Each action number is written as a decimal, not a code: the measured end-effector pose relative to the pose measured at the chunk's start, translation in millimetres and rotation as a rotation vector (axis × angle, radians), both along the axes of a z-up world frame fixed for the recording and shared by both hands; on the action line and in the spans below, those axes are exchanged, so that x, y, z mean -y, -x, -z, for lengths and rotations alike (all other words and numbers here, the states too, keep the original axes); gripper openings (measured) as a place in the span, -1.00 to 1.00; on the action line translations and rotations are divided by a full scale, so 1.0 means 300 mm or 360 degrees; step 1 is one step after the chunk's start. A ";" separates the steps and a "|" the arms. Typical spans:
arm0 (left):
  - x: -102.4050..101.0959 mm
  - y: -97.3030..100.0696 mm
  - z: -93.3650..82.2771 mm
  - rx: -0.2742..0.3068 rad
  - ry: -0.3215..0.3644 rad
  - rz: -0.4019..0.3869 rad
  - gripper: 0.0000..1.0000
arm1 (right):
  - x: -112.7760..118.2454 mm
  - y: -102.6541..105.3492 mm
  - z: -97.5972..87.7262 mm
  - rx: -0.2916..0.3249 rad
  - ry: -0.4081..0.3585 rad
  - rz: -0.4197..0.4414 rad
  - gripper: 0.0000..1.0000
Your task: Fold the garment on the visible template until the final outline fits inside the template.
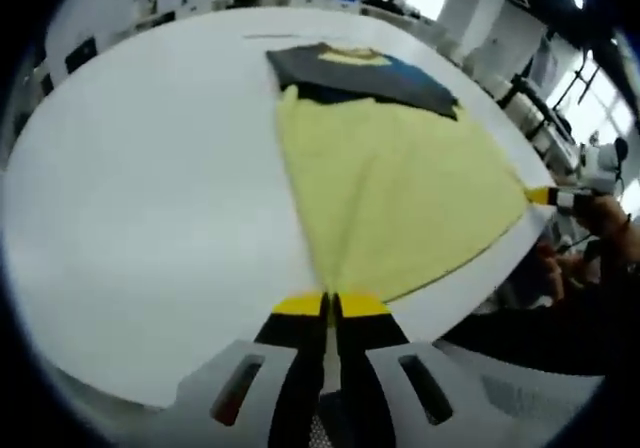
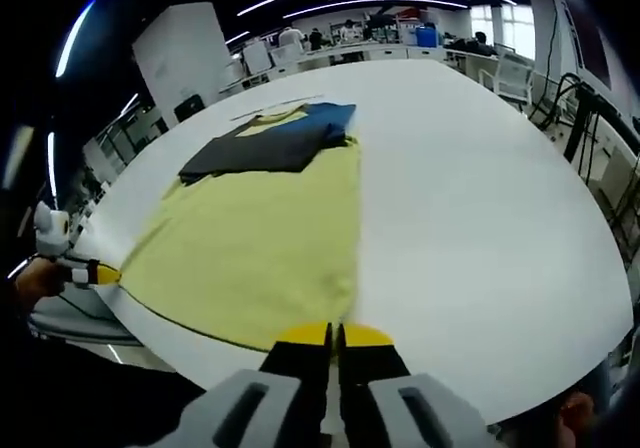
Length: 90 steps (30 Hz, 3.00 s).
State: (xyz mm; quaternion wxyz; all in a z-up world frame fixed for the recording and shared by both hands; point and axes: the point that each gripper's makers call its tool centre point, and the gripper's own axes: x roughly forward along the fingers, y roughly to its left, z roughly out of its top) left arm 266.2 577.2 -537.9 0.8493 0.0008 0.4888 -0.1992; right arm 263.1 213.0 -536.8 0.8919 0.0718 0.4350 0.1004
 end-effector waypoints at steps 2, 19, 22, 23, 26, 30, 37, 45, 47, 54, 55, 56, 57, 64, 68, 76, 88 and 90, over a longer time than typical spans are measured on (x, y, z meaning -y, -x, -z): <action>-0.007 0.016 -0.002 -0.0008 -0.0029 0.0045 -1.00 | -0.010 0.018 0.000 -0.0017 -0.0010 -0.0011 -1.00; -0.024 0.104 -0.032 0.0000 -0.0266 0.0395 -1.00 | -0.046 0.124 -0.005 -0.0099 0.0060 -0.0129 -1.00; -0.026 0.118 -0.034 -0.0025 -0.0245 0.0399 -1.00 | -0.048 0.141 -0.002 -0.0110 0.0087 -0.0149 -1.00; -0.027 0.122 -0.034 -0.0030 -0.0240 0.0400 -1.00 | -0.049 0.148 -0.003 -0.0111 0.0099 -0.0156 -1.00; -0.031 0.138 -0.031 -0.0054 -0.0227 0.0399 -1.00 | -0.054 0.169 -0.003 -0.0122 0.0150 -0.0213 -1.00; -0.038 0.162 -0.037 -0.0091 -0.0173 0.0361 -1.00 | -0.060 0.190 -0.004 -0.0141 0.0187 -0.0263 -1.00; -0.042 0.175 -0.049 -0.0116 -0.0141 0.0339 -1.00 | -0.065 0.204 -0.013 -0.0196 0.0220 -0.0282 -1.00; -0.032 0.074 -0.139 -0.0006 -0.0123 0.0320 -1.00 | -0.059 0.118 -0.095 -0.0094 0.0222 -0.0237 -1.00; -0.025 0.047 -0.168 0.0026 -0.0126 0.0320 -1.00 | -0.056 0.092 -0.118 -0.0061 0.0210 -0.0219 -1.00; -0.009 -0.060 -0.268 0.0163 -0.0064 0.0248 -1.00 | -0.056 -0.018 -0.215 0.0066 0.0210 -0.0219 -1.00; -0.011 -0.072 -0.278 0.0175 -0.0055 0.0234 -1.00 | -0.056 -0.031 -0.225 0.0080 0.0212 -0.0223 -1.00; -0.013 -0.088 -0.291 0.0190 -0.0050 0.0219 -1.00 | -0.055 -0.050 -0.238 0.0098 0.0216 -0.0226 -1.00; -0.011 -0.100 -0.303 0.0203 -0.0049 0.0214 -1.00 | -0.054 -0.063 -0.247 0.0110 0.0221 -0.0226 -1.00; -0.004 -0.202 -0.402 0.0350 -0.0037 0.0133 -1.00 | -0.056 -0.162 -0.320 0.0212 0.0221 -0.0208 -1.00; -0.007 -0.276 -0.449 0.0463 -0.0043 0.0100 -1.00 | -0.059 -0.228 -0.351 0.0269 0.0232 -0.0214 -1.00; -0.009 -0.385 -0.494 0.0565 -0.0048 0.0043 -1.00 | -0.060 -0.361 -0.415 0.0369 0.0241 -0.0206 -1.00; -0.005 -0.539 -0.558 0.0706 -0.0009 -0.0024 -1.00 | -0.047 -0.494 -0.479 0.0458 0.0239 -0.0177 -1.00; -0.004 -0.560 -0.566 0.0728 -0.0010 -0.0033 -1.00 | -0.043 -0.518 -0.488 0.0472 0.0239 -0.0173 -1.00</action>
